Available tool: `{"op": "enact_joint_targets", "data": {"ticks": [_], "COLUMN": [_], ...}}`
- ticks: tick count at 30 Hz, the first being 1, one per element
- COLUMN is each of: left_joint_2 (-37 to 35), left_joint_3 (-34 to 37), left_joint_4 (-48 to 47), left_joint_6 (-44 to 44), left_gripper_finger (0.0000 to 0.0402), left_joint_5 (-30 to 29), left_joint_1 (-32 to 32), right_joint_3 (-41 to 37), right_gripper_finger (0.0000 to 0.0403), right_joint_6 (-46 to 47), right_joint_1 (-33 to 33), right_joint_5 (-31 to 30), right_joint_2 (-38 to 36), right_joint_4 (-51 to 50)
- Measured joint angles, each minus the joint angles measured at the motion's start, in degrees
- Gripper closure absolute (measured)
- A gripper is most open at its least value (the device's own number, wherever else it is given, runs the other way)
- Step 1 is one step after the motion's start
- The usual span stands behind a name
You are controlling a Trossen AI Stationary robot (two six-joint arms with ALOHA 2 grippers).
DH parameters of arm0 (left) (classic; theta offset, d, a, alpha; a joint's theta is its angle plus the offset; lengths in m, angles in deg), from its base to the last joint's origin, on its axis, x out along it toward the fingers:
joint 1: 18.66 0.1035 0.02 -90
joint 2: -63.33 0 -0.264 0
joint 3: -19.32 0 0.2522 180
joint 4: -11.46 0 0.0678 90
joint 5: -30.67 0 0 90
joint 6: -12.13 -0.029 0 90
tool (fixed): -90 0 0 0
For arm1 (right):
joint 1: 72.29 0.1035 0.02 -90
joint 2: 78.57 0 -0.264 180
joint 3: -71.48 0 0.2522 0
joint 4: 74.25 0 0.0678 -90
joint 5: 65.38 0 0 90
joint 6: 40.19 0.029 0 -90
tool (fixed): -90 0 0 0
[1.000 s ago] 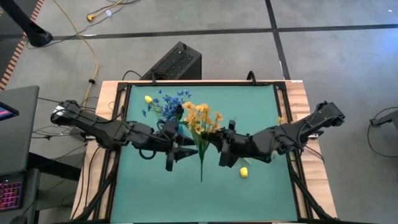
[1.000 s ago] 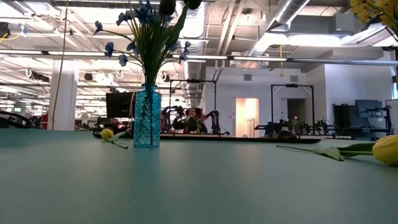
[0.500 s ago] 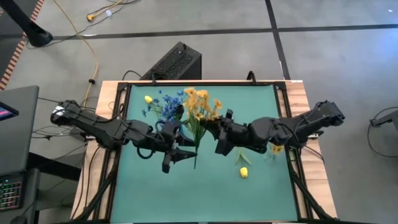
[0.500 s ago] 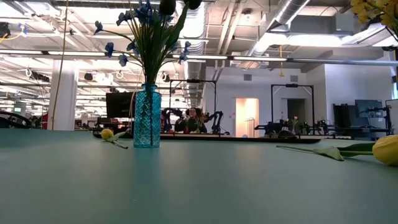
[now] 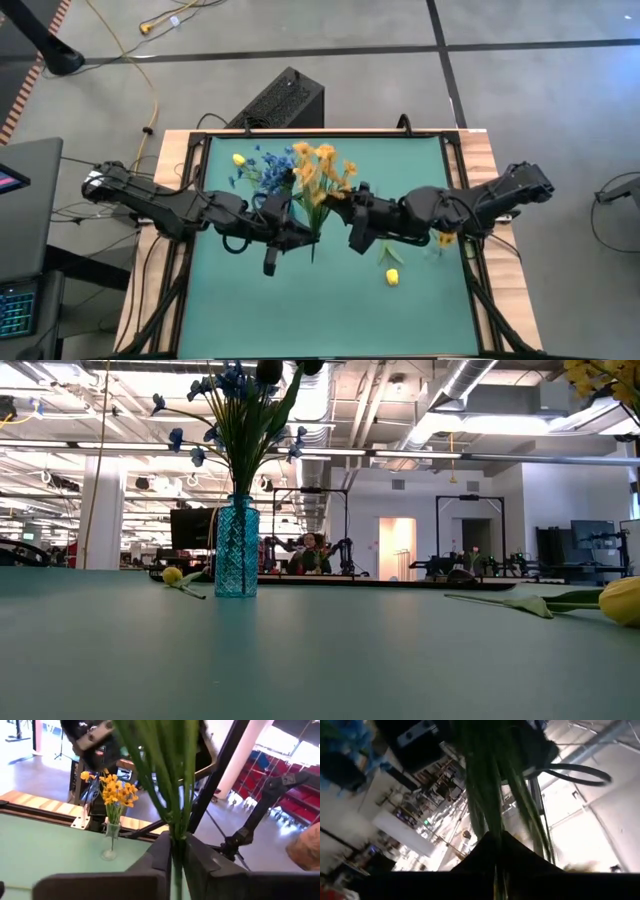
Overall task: Sort flowers into vase by color
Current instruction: Put the yellow flowers into the transparent vase
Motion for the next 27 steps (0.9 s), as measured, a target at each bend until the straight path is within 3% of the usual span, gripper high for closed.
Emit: {"op": "enact_joint_targets", "data": {"ticks": [5, 9, 12, 16, 23, 27], "left_joint_2": [0.0, 0.0, -1.0, -3.9, -7.9, -8.1], "left_joint_3": [0.0, 0.0, 0.1, 0.1, 0.0, 0.0], "left_joint_4": [0.1, 0.2, 0.1, 0.2, -0.9, -0.9], "left_joint_6": [-0.8, -2.7, -5.6, -8.5, -13.0, -13.4], "left_gripper_finger": [0.0395, 0.0398, 0.0399, 0.04, 0.0401, 0.0401], "left_joint_5": [-0.6, -4.6, -10.4, -15.8, -19.7, -19.9], "left_joint_1": [-0.2, -1.4, -3.2, -4.8, -5.1, -4.5], "right_joint_3": [0.0, 0.0, 0.0, 0.0, 0.0, 0.0], "right_gripper_finger": [0.0321, 0.0286, 0.026, 0.0233, 0.0212, 0.0212], "right_joint_6": [7.9, 24.9, 37.3, 56.7, 96.3, 110.8], "right_joint_1": [0.0, 0.4, 0.5, 0.5, 4.1, 8.3], "right_joint_5": [0.1, -0.7, -6.7, -13.8, -15.2, -15.2], "right_joint_2": [0.0, 0.0, -0.5, -2.2, -6.6, -9.9], "right_joint_4": [0.2, -1.5, -4.8, -18.3, -50.6, -58.4]}}
